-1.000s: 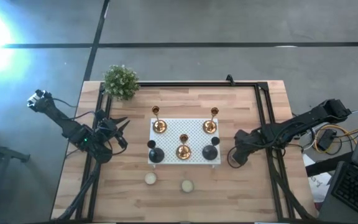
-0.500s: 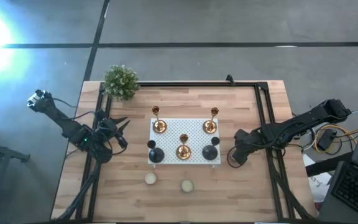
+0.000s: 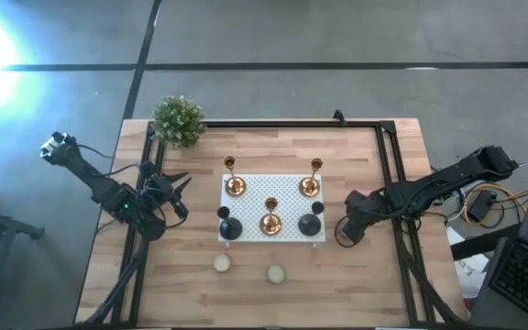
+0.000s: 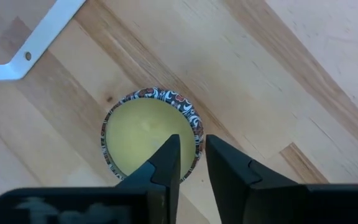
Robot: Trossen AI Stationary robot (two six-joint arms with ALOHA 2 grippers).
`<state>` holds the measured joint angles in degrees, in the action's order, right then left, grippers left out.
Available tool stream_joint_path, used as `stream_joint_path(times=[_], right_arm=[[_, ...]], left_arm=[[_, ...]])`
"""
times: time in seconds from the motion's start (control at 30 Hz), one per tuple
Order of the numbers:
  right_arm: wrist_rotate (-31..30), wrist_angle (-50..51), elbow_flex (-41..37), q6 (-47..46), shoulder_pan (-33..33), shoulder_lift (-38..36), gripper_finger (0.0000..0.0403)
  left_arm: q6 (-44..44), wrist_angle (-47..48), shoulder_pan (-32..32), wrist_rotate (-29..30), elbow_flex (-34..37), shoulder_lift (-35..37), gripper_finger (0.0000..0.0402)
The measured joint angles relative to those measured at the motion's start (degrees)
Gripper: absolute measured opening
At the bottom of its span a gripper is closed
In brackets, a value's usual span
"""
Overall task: Pick & Place candle stick holders
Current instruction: Put the right scented candle on the shelf
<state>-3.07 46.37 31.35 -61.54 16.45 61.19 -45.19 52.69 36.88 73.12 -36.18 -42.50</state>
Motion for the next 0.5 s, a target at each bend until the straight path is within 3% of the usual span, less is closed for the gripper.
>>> stream_joint_path(times=[0.5], right_arm=[[-0.01, -0.74, -0.75, -0.18, 0.01, 0.11, 0.0058]], left_arm=[[0.0, -0.01, 0.0, -0.02, 0.0, -0.02, 0.0083]])
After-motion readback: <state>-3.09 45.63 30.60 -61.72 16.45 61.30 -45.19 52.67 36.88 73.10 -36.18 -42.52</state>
